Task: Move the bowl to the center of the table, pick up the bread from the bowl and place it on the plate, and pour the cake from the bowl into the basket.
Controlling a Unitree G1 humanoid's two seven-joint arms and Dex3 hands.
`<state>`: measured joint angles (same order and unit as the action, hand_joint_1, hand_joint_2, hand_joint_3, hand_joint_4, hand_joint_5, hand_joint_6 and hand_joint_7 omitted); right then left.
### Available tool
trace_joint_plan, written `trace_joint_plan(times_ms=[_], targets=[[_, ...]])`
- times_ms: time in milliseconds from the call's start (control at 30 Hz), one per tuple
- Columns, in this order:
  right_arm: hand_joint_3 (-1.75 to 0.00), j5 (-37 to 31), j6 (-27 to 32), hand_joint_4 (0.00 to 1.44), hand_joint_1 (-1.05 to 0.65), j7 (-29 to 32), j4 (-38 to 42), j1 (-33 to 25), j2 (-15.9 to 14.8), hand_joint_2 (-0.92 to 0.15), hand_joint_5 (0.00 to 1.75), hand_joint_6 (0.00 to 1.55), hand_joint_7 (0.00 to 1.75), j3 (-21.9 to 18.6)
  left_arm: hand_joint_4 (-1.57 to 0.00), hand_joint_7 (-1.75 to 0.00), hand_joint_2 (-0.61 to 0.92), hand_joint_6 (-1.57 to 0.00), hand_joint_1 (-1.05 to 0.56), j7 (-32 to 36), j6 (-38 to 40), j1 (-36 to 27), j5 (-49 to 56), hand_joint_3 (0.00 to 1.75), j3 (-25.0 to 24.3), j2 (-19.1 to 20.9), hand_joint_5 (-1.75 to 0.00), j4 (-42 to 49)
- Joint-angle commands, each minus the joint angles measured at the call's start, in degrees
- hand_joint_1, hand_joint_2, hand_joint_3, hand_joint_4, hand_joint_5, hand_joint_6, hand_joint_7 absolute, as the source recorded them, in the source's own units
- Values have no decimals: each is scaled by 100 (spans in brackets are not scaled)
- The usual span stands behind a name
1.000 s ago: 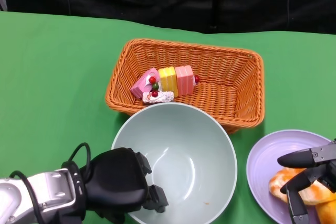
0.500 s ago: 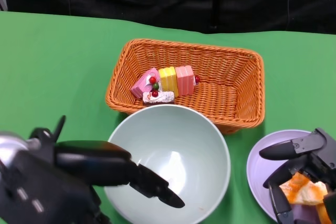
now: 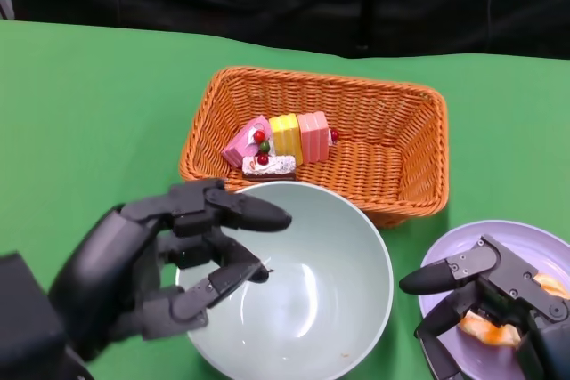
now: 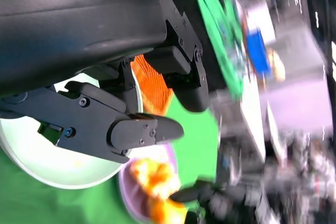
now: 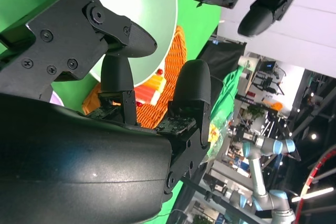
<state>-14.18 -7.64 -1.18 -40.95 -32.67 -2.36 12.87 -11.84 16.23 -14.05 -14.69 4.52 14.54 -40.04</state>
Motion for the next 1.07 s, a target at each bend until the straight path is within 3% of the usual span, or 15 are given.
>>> trace_joint_plan(times_ms=[33, 100, 200, 333, 367, 433, 600, 800, 1067], targets=[[-109, 71, 50, 57, -9, 21, 36, -76, 10, -46, 139, 55, 113, 84, -62, -131, 54, -56, -10, 461, 228, -482, 171, 113, 153, -341, -162, -238], [-112, 108, 27, 60, -7, 20, 52, -112, 2, -45, 140, 58, 113, 117, -60, -138, 54, -54, -5, 632, 340, -926, -19, 121, 262, -660, -170, -307], [-114, 131, 0, 63, -6, 26, 62, -133, -11, -44, 140, 61, 113, 128, -60, -143, 55, -54, -1, 703, 386, -1159, -45, 127, 323, -832, -174, -355], [-126, 236, -302, 69, -2, 98, 255, -117, 2, -40, 141, 67, 117, 95, -70, -151, 54, -61, 1, 613, -430, -1404, 464, 129, 500, -850, -175, 64], [-127, 268, -519, 69, -1, 160, 362, -133, 18, -40, 141, 68, 117, 71, -71, -152, 54, -61, 1, 533, -1006, -1394, 575, 130, 474, -874, -175, 394], [-144, 324, -877, 80, 3, 253, 553, -149, 29, -38, 151, 77, 125, 26, -85, -169, 51, -69, 8, 431, -1987, -1364, 760, 140, 434, -922, -175, 953], [-165, 237, -1322, 88, 2, 397, 849, -158, -10, -31, 173, 81, 147, -44, -95, -175, 47, -78, 10, 355, -3176, -1344, 920, 145, 380, -977, -175, 1640], [-173, 358, -1390, 90, 5, 369, 1001, -98, -24, -26, 175, 80, 159, -51, -97, -175, 46, -80, 8, 265, -3471, -1283, 896, 146, 325, -946, -175, 1876], [-174, 365, -1563, 90, 6, 346, 1139, -1, -42, -23, 175, 79, 159, -159, -98, -175, 41, -80, 12, 180, -3463, -1213, 840, 153, 350, -982, -175, 1922]])
